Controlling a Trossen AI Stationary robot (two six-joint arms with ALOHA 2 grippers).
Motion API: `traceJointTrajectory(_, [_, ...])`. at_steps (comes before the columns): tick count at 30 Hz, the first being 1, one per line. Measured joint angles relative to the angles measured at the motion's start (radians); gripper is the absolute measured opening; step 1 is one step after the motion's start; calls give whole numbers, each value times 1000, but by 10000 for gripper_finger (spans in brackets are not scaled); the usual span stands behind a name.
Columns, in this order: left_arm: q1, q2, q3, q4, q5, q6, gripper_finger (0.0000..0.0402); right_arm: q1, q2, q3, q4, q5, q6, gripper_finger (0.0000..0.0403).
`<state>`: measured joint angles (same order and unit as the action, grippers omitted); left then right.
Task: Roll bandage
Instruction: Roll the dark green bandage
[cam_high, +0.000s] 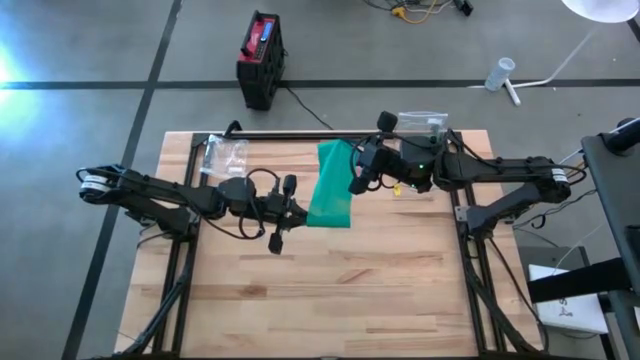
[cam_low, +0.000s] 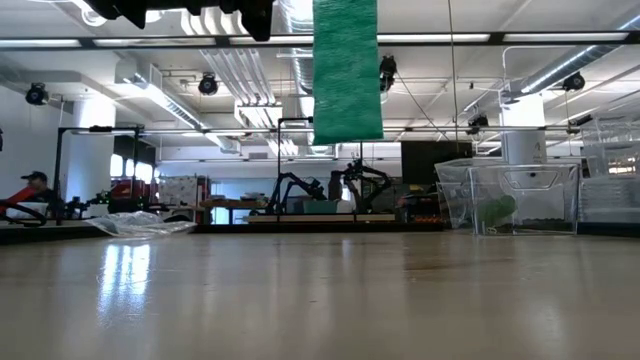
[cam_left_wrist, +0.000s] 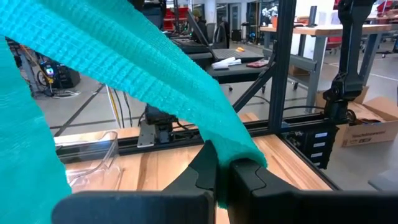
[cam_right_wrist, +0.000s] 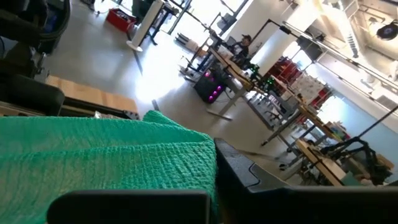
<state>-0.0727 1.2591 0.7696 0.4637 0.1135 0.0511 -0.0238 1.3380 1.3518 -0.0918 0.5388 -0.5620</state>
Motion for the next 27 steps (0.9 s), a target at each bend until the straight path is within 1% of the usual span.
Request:
traceJointTrajectory(2, [0, 0, 0, 6, 0, 0, 0, -1, 4, 0, -5, -21, 11, 2])
traceJointTrajectory(8, [-11, -4, 0, 14, 10, 24, 0, -3, 21, -8, -7, -23, 16, 2])
traceJointTrajectory(13, [-13, -39, 0, 34, 77, 37, 0, -12, 26, -59, -9, -27, 74, 2])
traceJointTrajectory(16, [-13, -61, 1, 82, 117, 38, 0, -25, 36, -100, 0, -71, 114, 2])
traceJointTrajectory(18, [-13, -78, 1, 95, 137, 39, 0, -29, 41, -130, -9, -77, 150, 2])
traceJointTrajectory(24, [-9, -133, 1, 96, 124, 45, 0, -28, 39, -184, 6, -80, 209, 2])
traceJointTrajectory(27, [-1, -156, 2, 95, 89, 46, 0, -24, 39, -193, 3, -135, 232, 2])
